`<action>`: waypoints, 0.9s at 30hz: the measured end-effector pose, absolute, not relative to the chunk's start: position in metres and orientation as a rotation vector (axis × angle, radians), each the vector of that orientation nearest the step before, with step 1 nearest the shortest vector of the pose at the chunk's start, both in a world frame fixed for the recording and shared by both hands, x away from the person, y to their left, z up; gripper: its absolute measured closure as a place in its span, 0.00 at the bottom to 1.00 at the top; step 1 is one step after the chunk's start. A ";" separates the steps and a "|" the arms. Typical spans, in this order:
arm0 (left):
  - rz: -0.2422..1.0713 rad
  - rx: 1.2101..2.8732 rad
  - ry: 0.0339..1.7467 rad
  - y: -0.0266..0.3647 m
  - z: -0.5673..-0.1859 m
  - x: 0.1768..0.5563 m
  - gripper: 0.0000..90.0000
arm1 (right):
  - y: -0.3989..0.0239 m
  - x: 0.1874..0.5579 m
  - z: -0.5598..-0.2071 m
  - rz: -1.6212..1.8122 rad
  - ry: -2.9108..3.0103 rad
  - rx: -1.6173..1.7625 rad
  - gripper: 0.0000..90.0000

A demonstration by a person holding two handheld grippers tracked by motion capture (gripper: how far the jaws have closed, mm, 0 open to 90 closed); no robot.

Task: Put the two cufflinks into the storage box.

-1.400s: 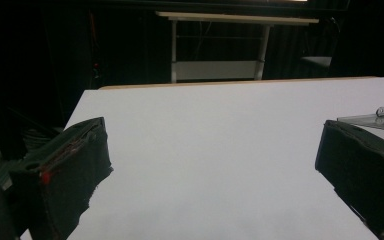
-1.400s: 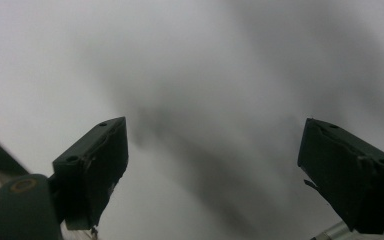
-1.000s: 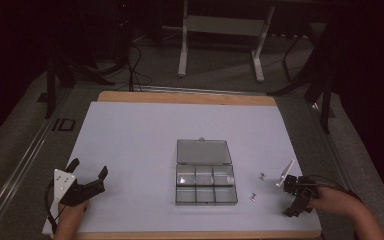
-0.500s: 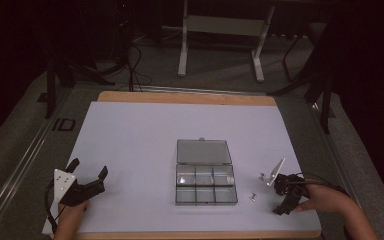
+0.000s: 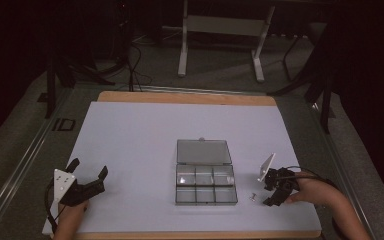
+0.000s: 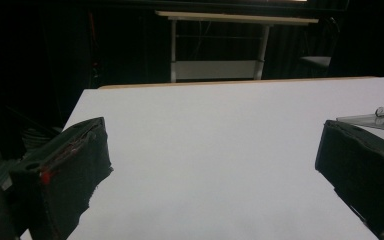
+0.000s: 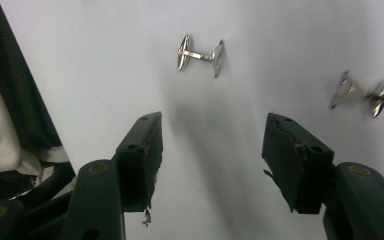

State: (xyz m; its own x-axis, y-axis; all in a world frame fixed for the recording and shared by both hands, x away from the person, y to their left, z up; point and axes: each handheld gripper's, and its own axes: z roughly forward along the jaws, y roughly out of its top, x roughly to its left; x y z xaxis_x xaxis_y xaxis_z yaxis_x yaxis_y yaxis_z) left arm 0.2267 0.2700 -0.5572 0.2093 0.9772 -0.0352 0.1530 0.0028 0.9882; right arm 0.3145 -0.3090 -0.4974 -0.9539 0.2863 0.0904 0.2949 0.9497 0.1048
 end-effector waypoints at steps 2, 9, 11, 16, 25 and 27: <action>0.959 1.398 1.166 0.270 -0.557 0.227 0.02 | -0.306 0.316 -0.497 -0.185 -3.032 -0.444 0.48; 0.959 1.398 1.167 0.270 -0.557 0.227 0.02 | -0.299 0.323 -0.498 -0.199 -3.019 -0.427 0.62; 0.959 1.399 1.167 0.270 -0.557 0.227 0.02 | -0.296 0.325 -0.500 -0.200 -3.010 -0.417 0.64; 0.958 1.399 1.167 0.270 -0.557 0.227 0.02 | -0.289 0.327 -0.503 -0.178 -2.997 -0.402 0.74; 0.956 1.399 1.166 0.270 -0.557 0.227 0.02 | -0.281 0.331 -0.506 -0.152 -2.984 -0.372 0.90; 0.956 1.399 1.166 0.270 -0.557 0.227 0.02 | -0.280 0.331 -0.506 -0.146 -2.982 -0.359 0.93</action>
